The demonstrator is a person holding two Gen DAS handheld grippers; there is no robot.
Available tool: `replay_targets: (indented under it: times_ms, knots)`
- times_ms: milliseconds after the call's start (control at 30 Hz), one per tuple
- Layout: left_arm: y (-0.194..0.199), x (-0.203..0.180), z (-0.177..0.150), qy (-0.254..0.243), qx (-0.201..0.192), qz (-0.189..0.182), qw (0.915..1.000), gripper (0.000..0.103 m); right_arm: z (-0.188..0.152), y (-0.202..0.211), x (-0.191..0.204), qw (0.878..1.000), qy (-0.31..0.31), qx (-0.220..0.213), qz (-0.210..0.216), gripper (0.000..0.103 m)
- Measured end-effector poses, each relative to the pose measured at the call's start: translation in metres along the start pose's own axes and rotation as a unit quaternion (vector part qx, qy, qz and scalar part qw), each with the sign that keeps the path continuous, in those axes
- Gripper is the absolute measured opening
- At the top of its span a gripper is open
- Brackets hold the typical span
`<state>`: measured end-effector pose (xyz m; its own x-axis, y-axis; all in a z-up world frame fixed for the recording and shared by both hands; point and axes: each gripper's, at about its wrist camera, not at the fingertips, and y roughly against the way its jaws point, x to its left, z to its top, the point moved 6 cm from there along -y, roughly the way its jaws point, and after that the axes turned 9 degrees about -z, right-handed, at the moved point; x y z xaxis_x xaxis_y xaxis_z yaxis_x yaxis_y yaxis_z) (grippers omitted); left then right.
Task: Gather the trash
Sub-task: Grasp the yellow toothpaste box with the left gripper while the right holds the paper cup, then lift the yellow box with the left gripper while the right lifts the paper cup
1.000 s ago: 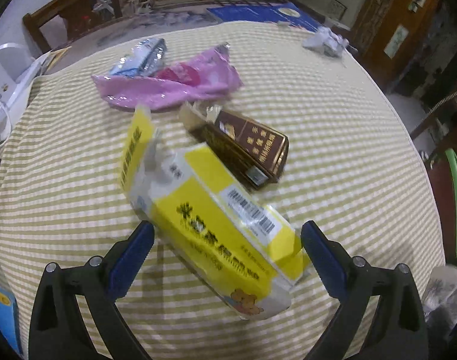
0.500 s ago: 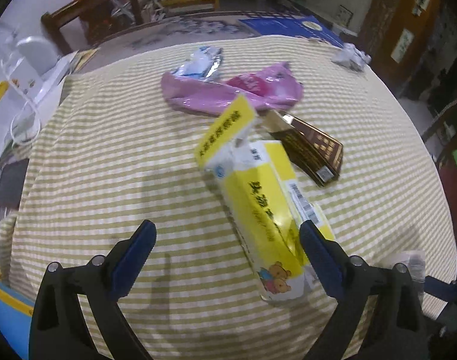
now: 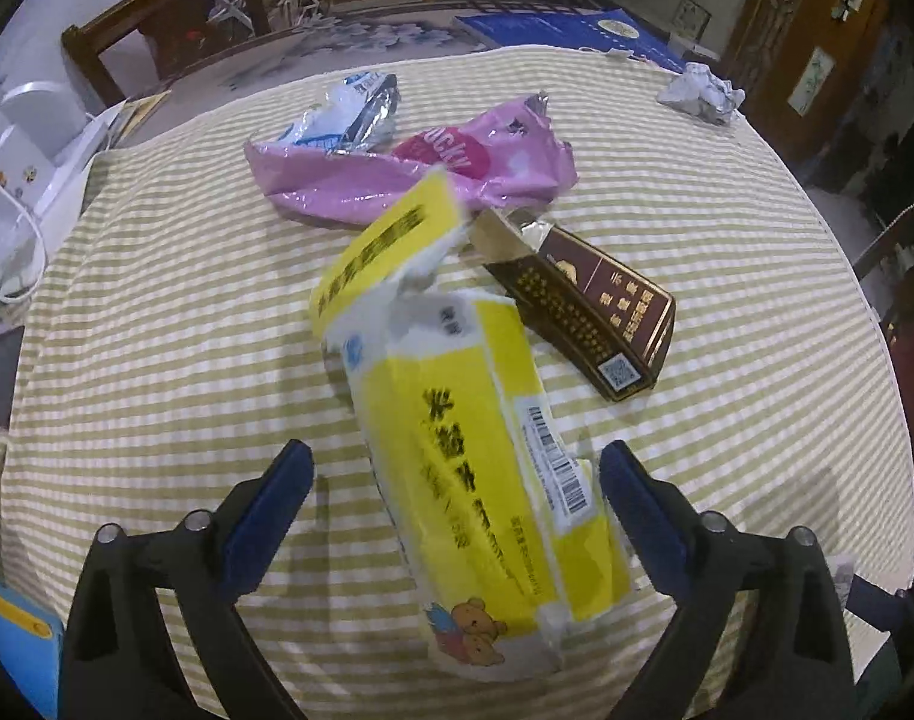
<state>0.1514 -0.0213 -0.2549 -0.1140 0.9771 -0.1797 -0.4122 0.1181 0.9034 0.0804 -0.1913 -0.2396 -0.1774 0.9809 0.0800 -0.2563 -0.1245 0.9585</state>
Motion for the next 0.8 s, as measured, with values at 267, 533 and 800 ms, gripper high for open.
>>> replay_targets:
  times_ms: [267, 533, 800]
  knots:
    - [0.019, 0.012, -0.006, 0.012, -0.012, -0.053, 0.9985, 0.043, 0.008, 0.003, 0.000, 1.000, -0.007, -0.003, 0.030, 0.060]
    - [0.053, 0.013, -0.010, 0.005, -0.041, -0.070, 0.9967, 0.039, 0.027, 0.032, 0.009, 0.998, 0.017, -0.047, 0.036, 0.060]
    - [0.064, 0.008, -0.012, -0.002, -0.044, -0.074, 0.9963, 0.039, 0.029, 0.045, -0.001, 0.997, 0.012, -0.068, 0.037, 0.060]
